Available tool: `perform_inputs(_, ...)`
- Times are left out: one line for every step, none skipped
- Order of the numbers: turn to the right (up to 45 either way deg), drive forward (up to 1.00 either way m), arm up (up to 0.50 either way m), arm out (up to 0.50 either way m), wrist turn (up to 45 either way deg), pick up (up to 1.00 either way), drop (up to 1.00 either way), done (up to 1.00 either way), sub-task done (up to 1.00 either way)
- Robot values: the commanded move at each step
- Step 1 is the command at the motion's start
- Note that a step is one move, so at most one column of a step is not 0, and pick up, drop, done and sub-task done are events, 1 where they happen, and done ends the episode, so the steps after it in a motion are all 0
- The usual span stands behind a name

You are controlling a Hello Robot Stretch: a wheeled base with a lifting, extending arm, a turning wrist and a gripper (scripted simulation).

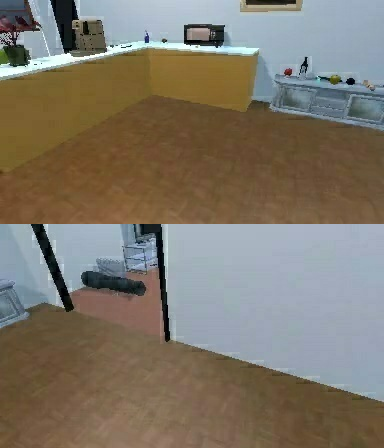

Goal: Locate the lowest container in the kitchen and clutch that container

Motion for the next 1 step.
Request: perform_inputs(-39.0,0.00,0.00,0.00,0.0,0.00,0.00,0.00,0.00)
